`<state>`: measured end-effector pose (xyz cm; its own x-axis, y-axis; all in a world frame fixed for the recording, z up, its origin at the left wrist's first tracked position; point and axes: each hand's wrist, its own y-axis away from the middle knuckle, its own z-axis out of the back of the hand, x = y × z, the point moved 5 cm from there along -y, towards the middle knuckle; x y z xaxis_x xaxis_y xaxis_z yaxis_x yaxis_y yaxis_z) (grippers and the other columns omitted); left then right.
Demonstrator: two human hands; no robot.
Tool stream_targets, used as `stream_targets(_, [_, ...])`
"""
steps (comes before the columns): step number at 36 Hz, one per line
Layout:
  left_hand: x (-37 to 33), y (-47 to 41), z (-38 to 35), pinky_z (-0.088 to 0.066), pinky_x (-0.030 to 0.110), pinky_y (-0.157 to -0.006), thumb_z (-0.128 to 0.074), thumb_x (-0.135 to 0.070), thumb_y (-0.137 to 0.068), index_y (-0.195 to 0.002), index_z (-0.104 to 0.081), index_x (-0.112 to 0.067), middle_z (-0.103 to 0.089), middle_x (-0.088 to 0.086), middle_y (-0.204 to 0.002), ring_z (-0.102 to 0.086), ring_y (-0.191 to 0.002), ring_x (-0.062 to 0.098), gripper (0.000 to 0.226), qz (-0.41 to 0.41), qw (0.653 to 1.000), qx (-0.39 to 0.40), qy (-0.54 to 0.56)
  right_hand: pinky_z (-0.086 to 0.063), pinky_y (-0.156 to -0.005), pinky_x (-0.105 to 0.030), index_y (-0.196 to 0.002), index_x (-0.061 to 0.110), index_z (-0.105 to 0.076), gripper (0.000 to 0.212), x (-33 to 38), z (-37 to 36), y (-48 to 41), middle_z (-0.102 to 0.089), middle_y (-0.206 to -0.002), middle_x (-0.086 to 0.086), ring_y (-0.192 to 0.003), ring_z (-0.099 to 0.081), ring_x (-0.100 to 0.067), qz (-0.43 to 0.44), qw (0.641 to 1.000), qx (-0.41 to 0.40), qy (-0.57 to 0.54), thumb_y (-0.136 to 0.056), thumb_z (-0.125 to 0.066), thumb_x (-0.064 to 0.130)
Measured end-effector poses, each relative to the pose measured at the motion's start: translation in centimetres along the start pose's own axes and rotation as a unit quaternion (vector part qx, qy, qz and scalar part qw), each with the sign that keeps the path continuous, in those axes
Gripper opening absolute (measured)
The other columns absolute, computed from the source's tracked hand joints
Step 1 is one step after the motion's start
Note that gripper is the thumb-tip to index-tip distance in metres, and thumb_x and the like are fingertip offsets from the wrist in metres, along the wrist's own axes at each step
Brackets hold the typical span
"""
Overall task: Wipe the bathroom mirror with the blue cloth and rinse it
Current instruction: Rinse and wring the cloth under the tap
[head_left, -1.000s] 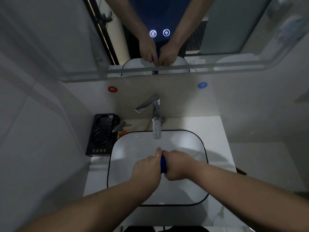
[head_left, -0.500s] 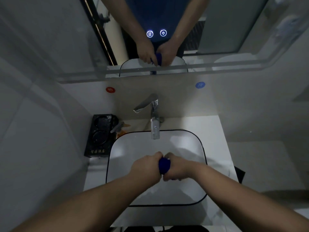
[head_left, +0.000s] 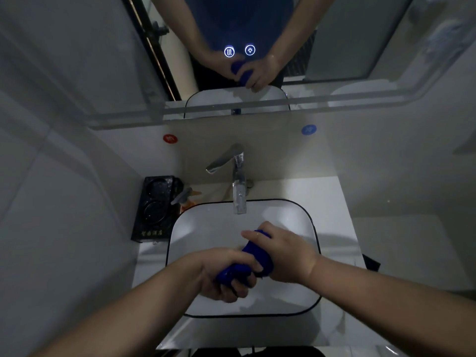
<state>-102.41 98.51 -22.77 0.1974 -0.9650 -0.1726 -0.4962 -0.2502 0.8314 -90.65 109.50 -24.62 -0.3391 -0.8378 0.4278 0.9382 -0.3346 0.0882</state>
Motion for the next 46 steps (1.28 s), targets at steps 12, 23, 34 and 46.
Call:
stream_targets(12, [-2.1,-0.9,2.1,-0.061,0.030,-0.065,-0.082,-0.028,-0.084,-0.114,-0.066,-0.022,-0.073,0.003,-0.097,-0.071,-0.077,0.016,0.035,-0.139,0.871,-0.307,-0.357,-0.044,-0.067,-0.035,-0.127,0.022,-0.055,0.049,2.0,1.7,-3.0,-0.068,-0.104,-0.007,-0.087,-0.070,-0.031,-0.004,0.981,0.162,0.106,-0.083,-0.075,0.025])
stream_targets(23, [-2.1,-0.8,1.5,-0.054,0.029,-0.064,-0.088,-0.039,-0.081,-0.125,-0.059,-0.021,-0.073,0.007,-0.096,-0.066,-0.069,0.016,0.056,-0.086,0.937,-0.244,-0.233,-0.061,-0.076,-0.041,-0.131,0.029,-0.051,0.056,0.7,2.1,-3.6,-0.069,-0.112,0.000,-0.090,-0.073,-0.028,-0.002,0.987,0.143,0.078,-0.082,-0.076,0.036])
stream_targets(34, [0.1,-0.7,-0.4,-0.064,0.045,-0.086,-0.076,-0.002,-0.091,-0.138,-0.053,-0.005,-0.074,0.014,-0.115,-0.078,-0.106,0.034,0.052,-0.095,0.987,-0.102,0.075,-0.057,-0.080,-0.042,-0.169,0.024,-0.017,0.097,0.2,1.7,-2.9,-0.066,-0.131,-0.007,-0.102,-0.073,-0.035,-0.026,0.981,0.118,0.152,-0.090,-0.073,0.033])
stream_targets(46, [-1.7,-5.1,2.6,-0.058,0.028,-0.051,-0.073,-0.020,-0.085,-0.100,-0.061,-0.019,-0.076,0.004,-0.085,-0.068,-0.061,0.016,0.019,-0.098,0.839,-0.369,-0.388,-0.049,-0.072,-0.036,-0.126,0.015,-0.052,0.045,-0.3,-1.2,-2.8,-0.068,-0.110,-0.006,-0.096,-0.071,-0.030,-0.120,0.956,0.233,0.134,-0.087,-0.072,0.023])
